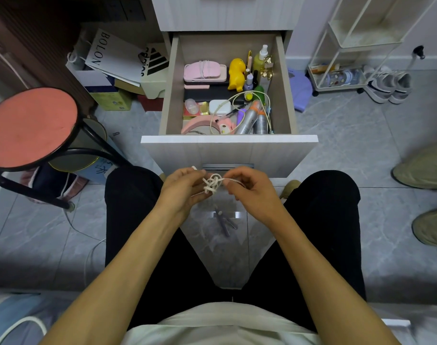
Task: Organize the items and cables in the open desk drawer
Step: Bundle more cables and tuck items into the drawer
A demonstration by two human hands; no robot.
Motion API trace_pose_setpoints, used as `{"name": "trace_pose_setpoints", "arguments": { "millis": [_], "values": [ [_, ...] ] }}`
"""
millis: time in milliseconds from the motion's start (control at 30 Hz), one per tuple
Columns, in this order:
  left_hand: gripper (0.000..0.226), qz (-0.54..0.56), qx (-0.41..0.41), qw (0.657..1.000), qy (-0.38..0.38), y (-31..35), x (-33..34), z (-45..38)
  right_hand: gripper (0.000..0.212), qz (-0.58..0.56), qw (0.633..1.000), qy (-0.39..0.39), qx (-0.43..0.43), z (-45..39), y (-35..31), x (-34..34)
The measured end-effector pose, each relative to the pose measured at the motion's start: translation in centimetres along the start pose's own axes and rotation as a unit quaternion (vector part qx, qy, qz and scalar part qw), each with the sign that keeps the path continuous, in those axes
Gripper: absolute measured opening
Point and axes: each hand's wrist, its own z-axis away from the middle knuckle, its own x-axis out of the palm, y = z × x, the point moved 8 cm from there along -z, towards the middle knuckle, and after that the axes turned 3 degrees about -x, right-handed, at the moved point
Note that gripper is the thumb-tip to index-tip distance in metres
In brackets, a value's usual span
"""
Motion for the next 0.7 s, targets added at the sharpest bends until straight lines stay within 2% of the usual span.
{"name": "trace_pose_setpoints", "arguments": {
  "millis": [167, 300, 433, 500, 600, 700],
  "values": [
    [0.031, -0.002, 0.016, 1.0, 0.02, -0.1, 0.4, 1.3, 0.007, -0.028, 0.999, 0.041, 0.007, 0.0, 0.0, -1.4],
    [0.013, -0.078, 0.07, 0.993, -0.059, 0.8, 1.7, 2.5, 0.006, -0.023, 0.998, 0.063, 0.007, -0.2, -0.3, -1.8],
    [0.008, -0.215, 0.164, 0.962, -0.044, 2.1, 1.9, 3.0, 0.003, -0.005, 0.996, 0.093, 0.008, -0.2, -0.2, -2.2],
    [0.005, -0.246, 0.195, 0.949, -0.026, 2.4, 1.8, 3.2, 0.01, 0.005, 0.997, 0.073, -0.001, -0.2, -0.3, -1.7],
    [0.011, -0.272, 0.222, 0.936, -0.016, 3.0, 1.5, 3.3, 0.027, 0.047, 0.998, -0.026, -0.035, -0.2, -1.5, -0.2],
    [0.014, -0.281, 0.221, 0.933, -0.033, 3.4, 1.6, 3.4, 0.023, 0.122, 0.987, -0.068, -0.074, -0.7, -2.9, 0.2]
  ]
}}
